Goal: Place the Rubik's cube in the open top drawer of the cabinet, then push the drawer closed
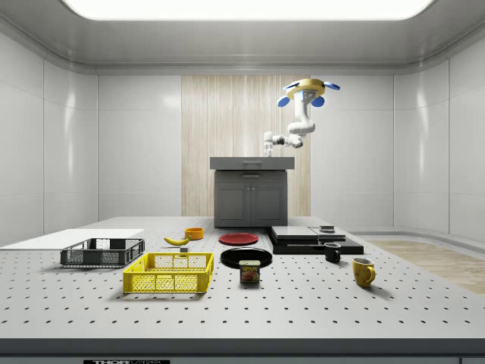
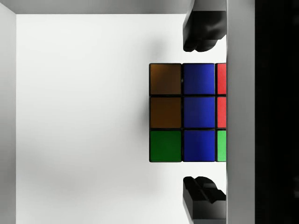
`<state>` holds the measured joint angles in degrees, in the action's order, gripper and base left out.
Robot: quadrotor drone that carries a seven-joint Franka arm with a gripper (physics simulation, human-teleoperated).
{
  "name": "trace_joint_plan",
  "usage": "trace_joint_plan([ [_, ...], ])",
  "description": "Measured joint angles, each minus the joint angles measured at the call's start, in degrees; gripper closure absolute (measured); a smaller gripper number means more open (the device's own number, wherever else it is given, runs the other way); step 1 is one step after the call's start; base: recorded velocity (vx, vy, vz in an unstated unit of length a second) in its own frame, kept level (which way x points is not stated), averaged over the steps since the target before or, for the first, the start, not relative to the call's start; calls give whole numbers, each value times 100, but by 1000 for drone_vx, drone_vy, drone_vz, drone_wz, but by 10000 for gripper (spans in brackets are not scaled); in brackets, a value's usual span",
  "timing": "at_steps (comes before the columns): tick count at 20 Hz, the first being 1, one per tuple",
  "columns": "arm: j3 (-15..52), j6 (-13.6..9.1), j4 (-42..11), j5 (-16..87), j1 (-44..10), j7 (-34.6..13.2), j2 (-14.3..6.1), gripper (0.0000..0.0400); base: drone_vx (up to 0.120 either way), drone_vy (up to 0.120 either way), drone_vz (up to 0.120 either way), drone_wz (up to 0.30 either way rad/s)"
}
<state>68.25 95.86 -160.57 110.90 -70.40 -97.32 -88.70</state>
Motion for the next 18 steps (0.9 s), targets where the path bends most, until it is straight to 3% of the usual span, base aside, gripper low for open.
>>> trace_joint_plan([
  [4, 234, -110, -81, -213, 59, 8, 12, 2, 0, 10, 120, 0],
  [11, 396, -187, -131, -360, 94, 13, 26, 0, -120, 120, 114, 0],
  [18, 431, -207, -141, -391, 103, 14, 33, 0, -6, 120, 0, 0],
])
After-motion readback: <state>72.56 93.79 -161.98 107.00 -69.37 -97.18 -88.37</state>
